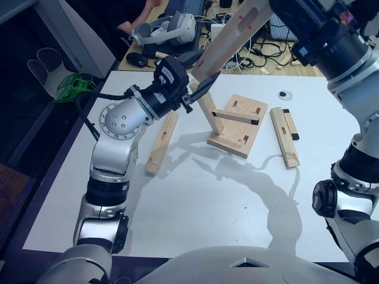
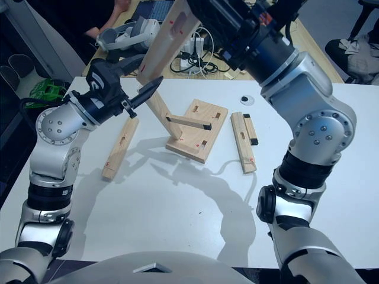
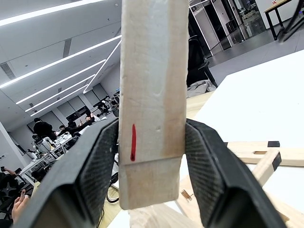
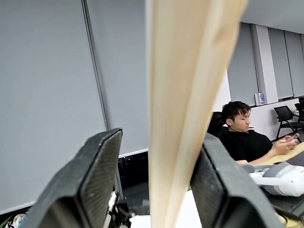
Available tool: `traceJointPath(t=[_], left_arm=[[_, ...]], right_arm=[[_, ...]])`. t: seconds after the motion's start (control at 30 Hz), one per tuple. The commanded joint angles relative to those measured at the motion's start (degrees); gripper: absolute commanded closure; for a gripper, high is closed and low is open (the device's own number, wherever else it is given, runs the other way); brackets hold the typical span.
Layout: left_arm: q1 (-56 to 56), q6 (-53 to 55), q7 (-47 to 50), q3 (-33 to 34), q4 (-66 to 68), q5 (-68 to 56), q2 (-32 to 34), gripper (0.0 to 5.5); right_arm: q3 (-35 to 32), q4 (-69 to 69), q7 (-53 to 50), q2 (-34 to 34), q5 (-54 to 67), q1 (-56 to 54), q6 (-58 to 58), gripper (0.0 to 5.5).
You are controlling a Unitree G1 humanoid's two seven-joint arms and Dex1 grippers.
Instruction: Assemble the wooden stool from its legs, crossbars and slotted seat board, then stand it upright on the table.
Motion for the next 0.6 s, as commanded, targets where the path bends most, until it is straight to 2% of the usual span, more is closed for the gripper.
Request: traceJointPath(t=[0.03, 0.1, 0.37, 0.53, 0.57, 0.6], left_arm=[[0.9, -1.9, -1.2, -0.6, 1.2, 1.6, 1.2, 3.37], [1.0, -2.6, -1.4, -0.6, 1.5, 2.1, 1.4, 3.37], [0.1, -4.4, -0.7, -0.2, 1.9, 3.0, 0.9, 3.37], [-1.2, -4.9, 0.8, 0.1, 2.2, 3.5, 0.0, 3.37], [-1.6, -5.2, 1.3, 0.1, 2.1, 3.8, -0.4, 3.01], [-1.9, -5.8, 1.8, 0.2, 2.1, 4.2, -0.6, 2.96]], right_arm=[[-1.3, 0.6, -0.8, -1.4, 2.0, -1.5, -0.5, 3.18], [-1.5, 1.0, -0.7, -1.9, 2.1, -1.7, -0.5, 3.18], [-1.4, 1.9, -2.2, -2.6, 2.2, -1.0, -1.2, 4.45], [-1.3, 2.1, -3.6, -2.1, 1.6, -1.2, -2.5, 4.47], [-1.3, 2.2, -3.9, -1.9, 1.4, -1.2, -3.0, 4.47], [-1.3, 2.3, -4.1, -1.8, 1.1, -1.3, -3.5, 4.47]])
